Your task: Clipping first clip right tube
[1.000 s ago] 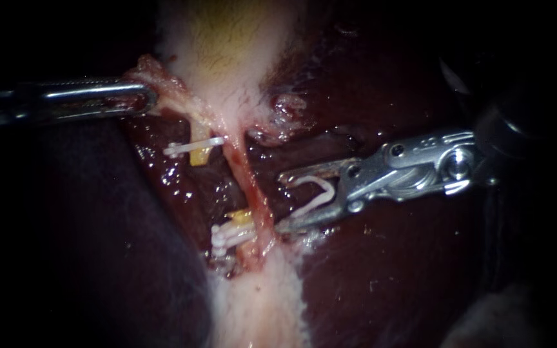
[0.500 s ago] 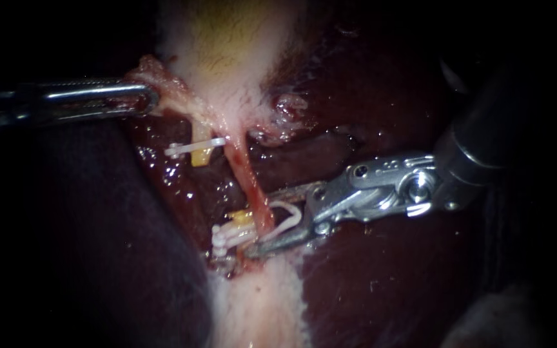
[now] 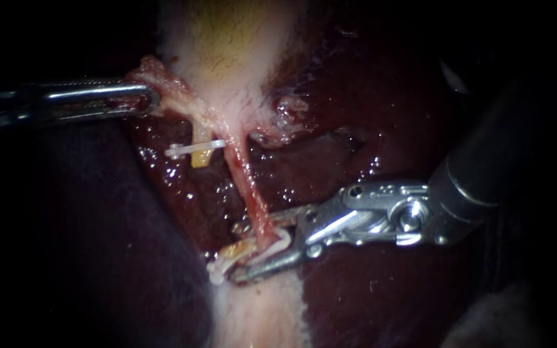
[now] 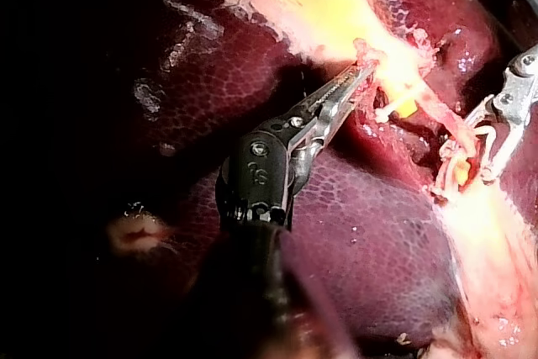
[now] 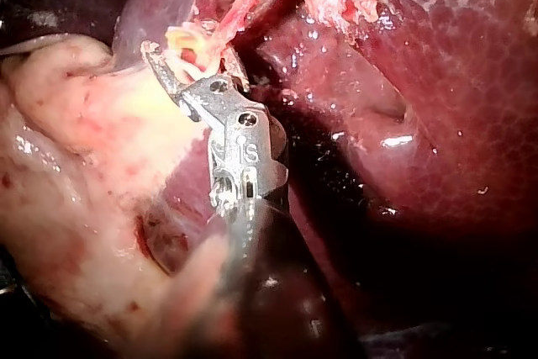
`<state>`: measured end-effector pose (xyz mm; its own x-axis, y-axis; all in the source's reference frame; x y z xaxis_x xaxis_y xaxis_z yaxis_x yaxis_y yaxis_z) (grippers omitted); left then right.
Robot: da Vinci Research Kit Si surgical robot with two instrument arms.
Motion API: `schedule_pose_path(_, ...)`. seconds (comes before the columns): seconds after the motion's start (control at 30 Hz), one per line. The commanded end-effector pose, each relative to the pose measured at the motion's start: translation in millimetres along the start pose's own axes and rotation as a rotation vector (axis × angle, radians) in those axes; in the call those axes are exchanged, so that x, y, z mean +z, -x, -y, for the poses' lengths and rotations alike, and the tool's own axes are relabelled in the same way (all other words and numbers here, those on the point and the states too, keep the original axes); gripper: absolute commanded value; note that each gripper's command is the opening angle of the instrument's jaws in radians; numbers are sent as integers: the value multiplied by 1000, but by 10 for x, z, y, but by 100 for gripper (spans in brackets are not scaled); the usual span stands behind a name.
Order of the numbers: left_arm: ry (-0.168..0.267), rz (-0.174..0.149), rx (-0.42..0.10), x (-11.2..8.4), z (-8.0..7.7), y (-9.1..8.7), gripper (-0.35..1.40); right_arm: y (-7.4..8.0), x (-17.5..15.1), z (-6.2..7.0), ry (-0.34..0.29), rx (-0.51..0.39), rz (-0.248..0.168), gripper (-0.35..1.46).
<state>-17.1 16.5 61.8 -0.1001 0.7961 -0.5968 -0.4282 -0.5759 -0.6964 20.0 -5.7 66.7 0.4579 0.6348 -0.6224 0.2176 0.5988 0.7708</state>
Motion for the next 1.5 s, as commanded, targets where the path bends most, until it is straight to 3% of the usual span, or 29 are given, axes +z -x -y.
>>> schedule_pose_path(0.03, 1, 0, 0, 0, 0, 0, -35, -1, 2, 5, -16, 5, -1, 45)
schedule_pose_path(0.23, 1, 0, 0, -1, 1, 0, -35, -2, 6, 16, -74, 14, 12, 43)
schedule_pose_path(0.43, 1, 0, 0, -1, 1, 0, -35, -2, 5, 13, -72, 29, 12, 35)
schedule_pose_path(0.63, 1, 0, 0, -1, 1, 0, -35, -5, -2, 7, -72, 49, 6, 14)
schedule_pose_path(0.9, 1, 0, 0, -1, 1, 0, -35, -12, -12, 7, -47, 120, -5, -35)
schedule_pose_path(1.5, 1, 0, 0, -1, 1, 0, -35, -8, -19, 7, -32, 144, 20, -35)
